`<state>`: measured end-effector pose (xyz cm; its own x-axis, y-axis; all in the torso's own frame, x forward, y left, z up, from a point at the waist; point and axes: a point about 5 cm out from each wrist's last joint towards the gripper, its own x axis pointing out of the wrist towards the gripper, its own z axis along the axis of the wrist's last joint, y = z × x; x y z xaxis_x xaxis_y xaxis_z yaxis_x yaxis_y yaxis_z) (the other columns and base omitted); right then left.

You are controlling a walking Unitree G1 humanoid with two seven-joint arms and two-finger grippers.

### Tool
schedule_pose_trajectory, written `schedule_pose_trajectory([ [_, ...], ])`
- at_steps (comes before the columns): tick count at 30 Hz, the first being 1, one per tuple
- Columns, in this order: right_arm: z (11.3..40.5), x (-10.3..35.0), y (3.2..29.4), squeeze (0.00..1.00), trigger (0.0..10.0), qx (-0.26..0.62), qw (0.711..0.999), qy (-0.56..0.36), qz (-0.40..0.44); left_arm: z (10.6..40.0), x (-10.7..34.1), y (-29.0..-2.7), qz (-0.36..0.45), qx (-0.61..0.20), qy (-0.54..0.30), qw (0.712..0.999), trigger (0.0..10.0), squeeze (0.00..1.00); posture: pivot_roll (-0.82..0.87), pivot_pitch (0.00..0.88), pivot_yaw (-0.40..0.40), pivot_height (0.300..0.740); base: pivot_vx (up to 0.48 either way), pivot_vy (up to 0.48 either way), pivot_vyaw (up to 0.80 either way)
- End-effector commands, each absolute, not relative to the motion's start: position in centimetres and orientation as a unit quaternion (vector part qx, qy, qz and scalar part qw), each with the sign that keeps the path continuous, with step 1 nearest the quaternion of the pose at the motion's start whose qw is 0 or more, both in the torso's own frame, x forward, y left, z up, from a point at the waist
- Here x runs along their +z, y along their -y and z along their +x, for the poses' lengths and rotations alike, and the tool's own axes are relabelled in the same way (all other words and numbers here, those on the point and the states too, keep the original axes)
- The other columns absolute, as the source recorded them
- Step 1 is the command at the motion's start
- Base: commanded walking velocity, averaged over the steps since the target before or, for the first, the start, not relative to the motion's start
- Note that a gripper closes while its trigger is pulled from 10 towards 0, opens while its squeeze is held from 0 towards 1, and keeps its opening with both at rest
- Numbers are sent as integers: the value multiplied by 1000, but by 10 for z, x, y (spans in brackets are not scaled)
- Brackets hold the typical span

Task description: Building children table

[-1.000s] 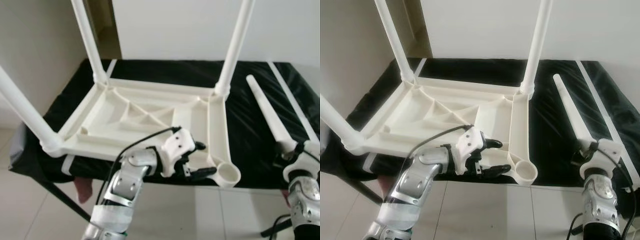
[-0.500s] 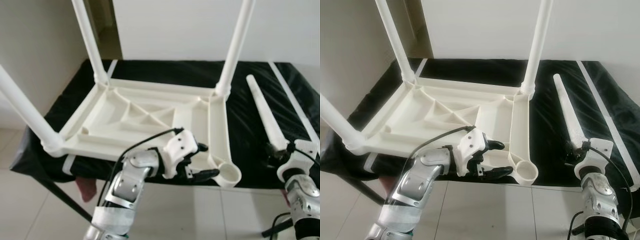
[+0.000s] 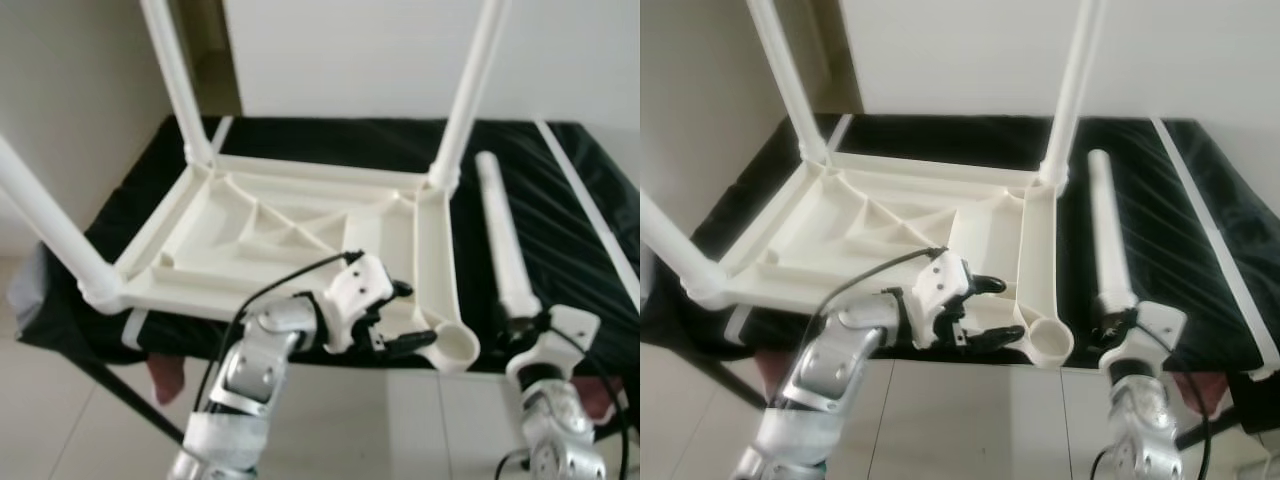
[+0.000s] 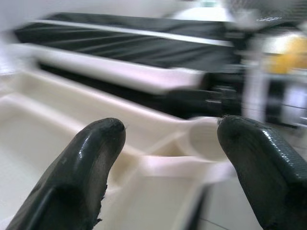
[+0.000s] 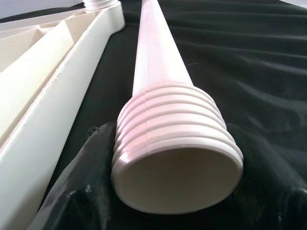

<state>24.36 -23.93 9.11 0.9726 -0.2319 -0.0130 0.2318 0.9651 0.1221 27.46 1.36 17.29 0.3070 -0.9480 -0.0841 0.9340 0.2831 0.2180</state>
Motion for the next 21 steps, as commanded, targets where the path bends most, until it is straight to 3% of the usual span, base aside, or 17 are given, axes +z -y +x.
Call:
schedule_pose_trajectory([
  [1, 238, 86, 238, 353, 10000, -133, 989, -15, 60, 276, 171, -17, 117, -572, 24, 811, 10000, 0, -45, 61, 36, 740, 0, 0, 0],
  [2, 236, 85, 236, 1000, 10000, -140, 988, -14, 69, 276, 171, -17, 116, -572, 24, 811, 10000, 0, -47, 62, 35, 740, 0, 0, 0],
  [11, 238, 94, 232, 1000, 10000, -128, 990, 5, 55, 277, 173, -15, 114, -574, 26, 811, 10000, 0, -50, 59, 36, 740, 0, 0, 0],
  [12, 241, 100, 231, 278, 10000, -115, 992, 14, 50, 277, 174, -14, 108, -575, 26, 810, 10000, 0, -47, 57, 33, 740, 0, 0, 0],
  [13, 243, 103, 231, 0, 10000, -110, 992, 20, 50, 276, 174, -14, 106, -577, 25, 809, 10000, 0, -45, 57, 33, 740, 0, 0, 0],
  [21, 257, 122, 228, 0, 10000, -72, 996, 37, 28, 276, 174, -14, 109, -571, 26, 814, 10000, 0, -36, 53, 29, 740, 0, 0, 0],
])
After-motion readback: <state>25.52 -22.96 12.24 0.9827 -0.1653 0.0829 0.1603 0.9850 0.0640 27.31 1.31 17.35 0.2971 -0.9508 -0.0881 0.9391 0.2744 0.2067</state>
